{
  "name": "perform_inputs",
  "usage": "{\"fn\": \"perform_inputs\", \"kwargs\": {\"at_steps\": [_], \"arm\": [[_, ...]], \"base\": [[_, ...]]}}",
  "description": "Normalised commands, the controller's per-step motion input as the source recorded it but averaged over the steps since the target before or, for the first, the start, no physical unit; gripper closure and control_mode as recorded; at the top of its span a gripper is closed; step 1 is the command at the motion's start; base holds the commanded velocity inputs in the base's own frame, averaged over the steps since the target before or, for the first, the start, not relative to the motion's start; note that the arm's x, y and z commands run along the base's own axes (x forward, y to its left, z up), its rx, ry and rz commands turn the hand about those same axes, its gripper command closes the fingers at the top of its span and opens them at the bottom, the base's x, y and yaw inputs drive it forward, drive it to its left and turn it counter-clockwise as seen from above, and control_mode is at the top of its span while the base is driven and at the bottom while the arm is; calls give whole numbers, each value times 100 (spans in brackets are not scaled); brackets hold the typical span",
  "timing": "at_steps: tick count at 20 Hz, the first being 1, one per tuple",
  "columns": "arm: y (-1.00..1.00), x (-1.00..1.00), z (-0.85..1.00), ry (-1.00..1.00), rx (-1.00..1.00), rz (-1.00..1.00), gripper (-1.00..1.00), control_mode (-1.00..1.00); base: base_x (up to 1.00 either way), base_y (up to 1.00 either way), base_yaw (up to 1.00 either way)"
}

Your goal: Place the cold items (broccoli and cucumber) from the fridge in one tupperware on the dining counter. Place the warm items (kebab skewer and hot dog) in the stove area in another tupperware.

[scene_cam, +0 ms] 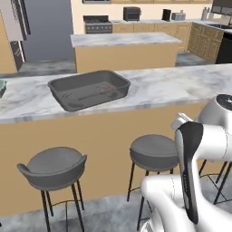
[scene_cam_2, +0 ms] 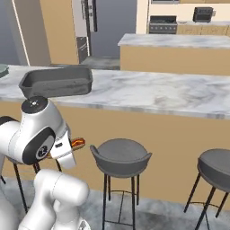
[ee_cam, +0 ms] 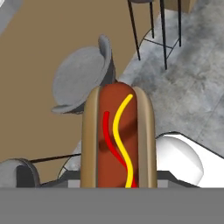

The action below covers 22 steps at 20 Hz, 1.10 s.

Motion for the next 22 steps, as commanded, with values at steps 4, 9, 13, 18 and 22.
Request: {"fn": "perform_inputs", "kwargs": {"at_steps": [4, 9, 13, 18, 22], "arm": [[0, 0, 0, 0, 0, 0, 100, 100], [0, 0, 0, 0, 0, 0, 100, 100], [0, 0, 0, 0, 0, 0, 100, 100], [0, 0, 0, 0, 0, 0, 100, 100], [0, 0, 0, 0, 0, 0, 100, 100]], "base": [[56, 38, -9], [39, 37, -10], [21, 45, -11], [23, 49, -13], [35, 45, -13]]}}
